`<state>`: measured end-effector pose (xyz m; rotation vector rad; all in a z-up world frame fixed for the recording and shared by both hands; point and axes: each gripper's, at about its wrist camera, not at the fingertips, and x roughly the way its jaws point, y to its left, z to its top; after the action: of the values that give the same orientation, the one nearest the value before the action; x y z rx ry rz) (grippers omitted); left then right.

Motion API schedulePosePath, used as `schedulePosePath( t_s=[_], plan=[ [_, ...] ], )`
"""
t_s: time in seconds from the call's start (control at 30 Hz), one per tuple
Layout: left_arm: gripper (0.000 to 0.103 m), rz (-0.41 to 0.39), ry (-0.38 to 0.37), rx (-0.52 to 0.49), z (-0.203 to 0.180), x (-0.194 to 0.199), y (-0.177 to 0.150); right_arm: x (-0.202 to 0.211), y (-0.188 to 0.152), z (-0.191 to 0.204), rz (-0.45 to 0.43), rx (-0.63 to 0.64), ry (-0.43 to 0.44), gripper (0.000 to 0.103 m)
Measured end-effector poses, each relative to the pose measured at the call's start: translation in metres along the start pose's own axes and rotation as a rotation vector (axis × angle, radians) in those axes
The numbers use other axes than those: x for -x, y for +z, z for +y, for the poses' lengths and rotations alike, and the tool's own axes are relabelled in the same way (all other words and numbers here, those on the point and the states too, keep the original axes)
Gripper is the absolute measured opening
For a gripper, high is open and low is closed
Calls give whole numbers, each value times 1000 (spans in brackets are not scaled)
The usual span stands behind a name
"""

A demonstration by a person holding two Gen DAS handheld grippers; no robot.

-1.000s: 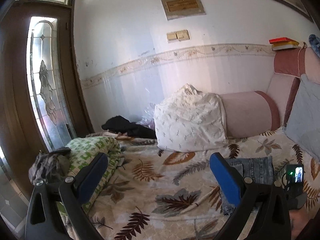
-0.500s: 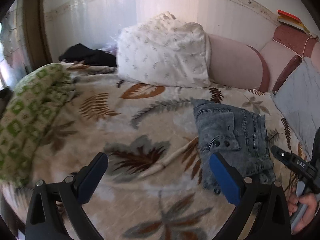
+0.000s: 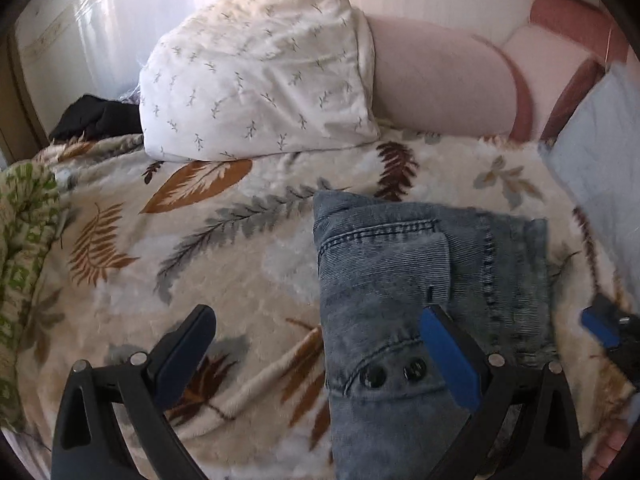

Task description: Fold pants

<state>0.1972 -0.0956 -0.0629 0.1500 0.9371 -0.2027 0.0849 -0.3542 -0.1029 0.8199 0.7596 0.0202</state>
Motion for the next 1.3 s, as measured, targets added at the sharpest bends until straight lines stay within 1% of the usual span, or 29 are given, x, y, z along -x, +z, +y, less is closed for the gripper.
schedulePosePath(
  t_s=[0.07,0.13,0.2,0.4,0.47,0.5,0.57,0.63,0.73,0.77,0.83,0.9,1.07,1.13,1.2,1.3],
  plan=[
    [103,11,20,-23,-7,-11,4,-4,0,6,10,24,22,51],
    [103,35,48,-38,-12,-25,9,-11,-2,12,38,30,61,51],
    [103,65,48,-38,-14,-36,12,-20,-6,15,84,30,79,51],
    [103,123,23,-24,-15,-62,17,-48,-18,16,222,69,-17,51],
    [103,137,-2,9,-11,-68,15,-55,-23,20,235,105,-52,51],
    [103,147,-22,35,-8,-69,15,-57,-24,22,237,117,-59,52],
    [103,159,-57,67,-1,-66,14,-58,-25,27,238,149,-52,62],
    [103,161,-71,55,2,-57,13,-54,-24,27,231,146,-28,65],
    [103,117,-56,16,8,-34,7,-45,-16,21,205,89,26,65],
    [103,102,-56,5,11,-27,4,-39,-11,17,180,71,33,66],
    [103,84,-77,-1,20,-15,-2,-29,-5,14,136,62,33,66],
    [103,93,-102,4,29,-9,-9,-21,1,8,108,34,36,68],
    [103,130,-183,33,39,-4,-25,-17,7,-13,117,-49,-23,69],
    [103,139,-209,39,38,-2,-29,-17,8,-18,126,-70,-27,69],
    [103,146,-258,55,37,0,-32,-20,8,-20,139,-80,-35,70],
    [103,185,-326,78,31,-3,-35,-23,8,-23,164,-94,-39,71]
  ],
)
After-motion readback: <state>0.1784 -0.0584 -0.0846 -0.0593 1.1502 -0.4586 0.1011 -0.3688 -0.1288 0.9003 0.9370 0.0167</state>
